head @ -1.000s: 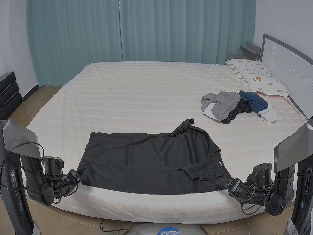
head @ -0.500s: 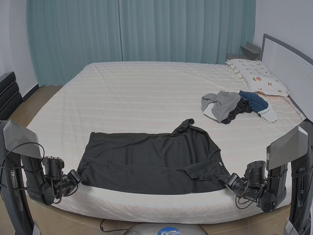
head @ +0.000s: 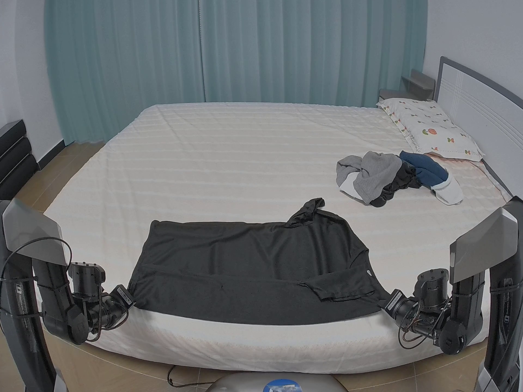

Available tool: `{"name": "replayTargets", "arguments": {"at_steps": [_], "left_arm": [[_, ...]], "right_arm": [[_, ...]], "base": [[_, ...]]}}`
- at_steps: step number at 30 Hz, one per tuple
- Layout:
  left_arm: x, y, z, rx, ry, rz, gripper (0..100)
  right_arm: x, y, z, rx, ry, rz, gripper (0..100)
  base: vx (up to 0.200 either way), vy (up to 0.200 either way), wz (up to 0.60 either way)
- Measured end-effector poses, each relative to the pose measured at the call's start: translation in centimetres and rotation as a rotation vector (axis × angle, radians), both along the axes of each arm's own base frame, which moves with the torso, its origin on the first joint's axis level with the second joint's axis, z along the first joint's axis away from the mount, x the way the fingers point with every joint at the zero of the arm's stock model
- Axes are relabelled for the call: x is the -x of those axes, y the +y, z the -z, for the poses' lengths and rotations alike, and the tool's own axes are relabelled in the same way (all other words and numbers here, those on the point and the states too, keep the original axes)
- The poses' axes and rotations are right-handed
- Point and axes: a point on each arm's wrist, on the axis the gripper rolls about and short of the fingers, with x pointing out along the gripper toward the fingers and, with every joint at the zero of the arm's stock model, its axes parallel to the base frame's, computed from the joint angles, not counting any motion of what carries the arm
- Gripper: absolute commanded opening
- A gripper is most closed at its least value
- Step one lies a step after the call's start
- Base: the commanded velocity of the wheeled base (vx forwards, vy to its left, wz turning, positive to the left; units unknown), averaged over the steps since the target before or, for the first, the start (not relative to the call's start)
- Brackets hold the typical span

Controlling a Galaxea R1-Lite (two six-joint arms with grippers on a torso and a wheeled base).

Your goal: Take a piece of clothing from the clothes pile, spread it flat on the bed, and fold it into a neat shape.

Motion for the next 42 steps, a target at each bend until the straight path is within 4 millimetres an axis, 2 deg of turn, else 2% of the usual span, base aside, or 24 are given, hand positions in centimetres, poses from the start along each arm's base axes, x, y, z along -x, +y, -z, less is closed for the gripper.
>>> {"name": "replayTargets", "arguments": {"at_steps": [7, 23, 42], "left_arm": [[0.7, 0.0, -0.8, -0.015, -0.007, 0.010, 0], [0.9, 0.6, -1.5, -0.088, -0.024, -0.005, 0], [2.5, 0.5, -0.7, -0.138, 0.052, 0.052, 0]], "right_arm": [[0.1, -0.4, -0.5, -0.006, -0.006, 0.010, 0], [0.3, -1.1, -1.3, -0.014, -0.024, 0.025, 0], [2.0, -1.3, -0.9, 0.037, 0.041, -0.030, 0]], "base": [[0.000, 0.000, 0.00], [0.000, 0.000, 0.00], [0.000, 0.000, 0.00]]}}
